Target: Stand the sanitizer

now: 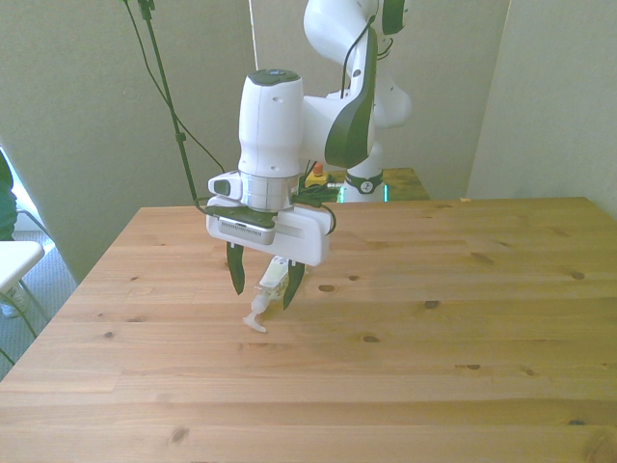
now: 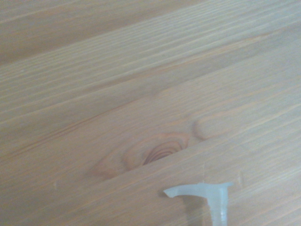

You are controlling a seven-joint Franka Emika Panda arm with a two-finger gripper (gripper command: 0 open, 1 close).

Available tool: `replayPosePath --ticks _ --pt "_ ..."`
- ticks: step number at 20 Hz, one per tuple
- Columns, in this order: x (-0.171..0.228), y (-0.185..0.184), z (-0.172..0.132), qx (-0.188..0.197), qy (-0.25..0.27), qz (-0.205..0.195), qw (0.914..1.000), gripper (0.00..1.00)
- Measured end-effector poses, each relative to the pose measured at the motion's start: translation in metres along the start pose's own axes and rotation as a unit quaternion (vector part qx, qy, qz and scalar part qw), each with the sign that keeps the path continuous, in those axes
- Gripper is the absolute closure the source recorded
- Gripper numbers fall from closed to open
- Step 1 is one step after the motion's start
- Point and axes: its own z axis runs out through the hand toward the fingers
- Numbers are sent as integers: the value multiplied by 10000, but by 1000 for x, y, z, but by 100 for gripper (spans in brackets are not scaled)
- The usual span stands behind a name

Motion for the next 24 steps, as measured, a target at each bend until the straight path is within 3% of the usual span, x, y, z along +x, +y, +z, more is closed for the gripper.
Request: replayPosePath --ticks 7,8,24 --pt "9 -3 31 -160 -23 79 9998 0" --pt "10 -3 33 -166 -20 98 9998 100" --pt "23 5 39 -106 -117 367 9992 100"
